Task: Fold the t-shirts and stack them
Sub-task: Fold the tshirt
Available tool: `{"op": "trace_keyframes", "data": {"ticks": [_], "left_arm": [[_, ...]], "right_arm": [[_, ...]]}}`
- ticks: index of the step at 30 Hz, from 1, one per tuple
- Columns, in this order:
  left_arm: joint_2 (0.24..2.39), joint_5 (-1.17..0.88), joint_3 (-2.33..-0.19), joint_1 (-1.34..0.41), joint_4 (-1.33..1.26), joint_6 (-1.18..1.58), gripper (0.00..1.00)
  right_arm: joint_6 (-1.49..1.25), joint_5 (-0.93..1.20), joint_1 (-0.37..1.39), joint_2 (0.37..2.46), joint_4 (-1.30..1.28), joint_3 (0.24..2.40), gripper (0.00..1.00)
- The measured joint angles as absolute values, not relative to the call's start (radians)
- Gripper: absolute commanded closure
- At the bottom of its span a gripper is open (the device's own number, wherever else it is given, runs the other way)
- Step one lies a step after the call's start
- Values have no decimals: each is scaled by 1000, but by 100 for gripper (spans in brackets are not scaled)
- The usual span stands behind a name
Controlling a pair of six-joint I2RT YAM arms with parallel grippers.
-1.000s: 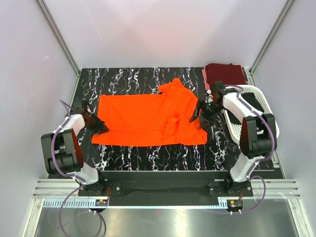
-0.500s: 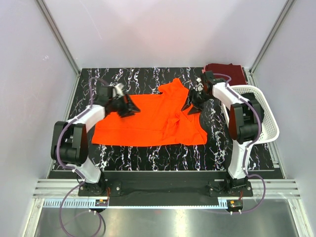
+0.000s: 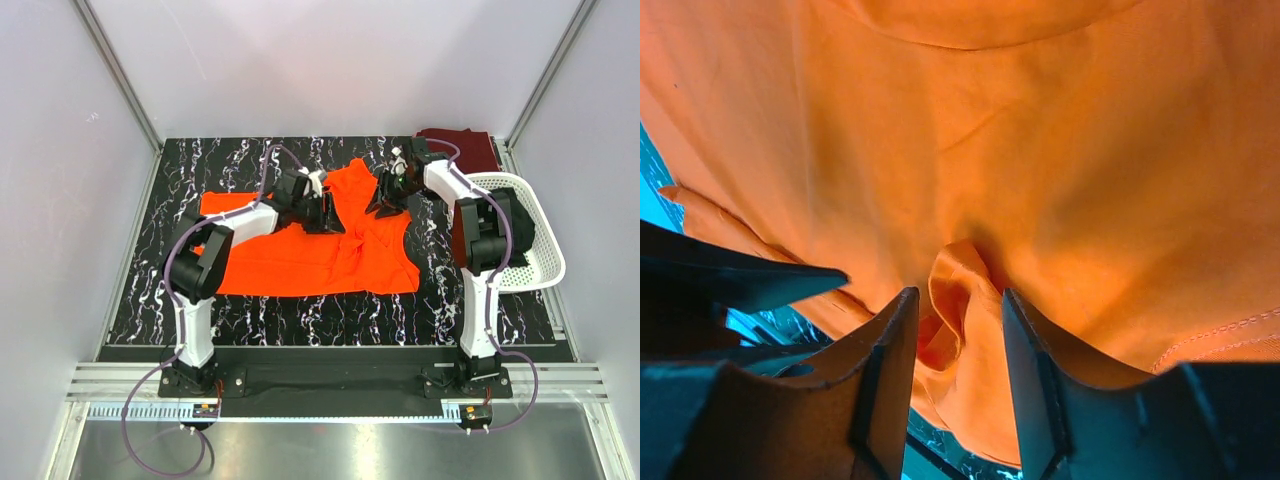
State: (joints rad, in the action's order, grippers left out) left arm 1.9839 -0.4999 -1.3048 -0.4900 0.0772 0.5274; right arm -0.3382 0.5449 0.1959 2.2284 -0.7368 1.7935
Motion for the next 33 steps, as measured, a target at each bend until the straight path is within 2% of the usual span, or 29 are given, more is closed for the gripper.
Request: {"op": "trace_keyframes", "data": {"ticks": [15,24,30,33], "left_arm": [[1998,-498,-1265,-538,54,544,51],[1998,-514,-1256,-538,51,566,56],[1999,-529,-1256,-538,50,575,65],[2003,-539,-1256,-538,41,578,74]], "right_arm": [[-309,614,196,2283,-745,1809,54],[-307,642,202,2302,-744,1811,54],[-307,649,206,2347,-744,1825,57],[-310,657,209,2355,-744,1825,62]]}}
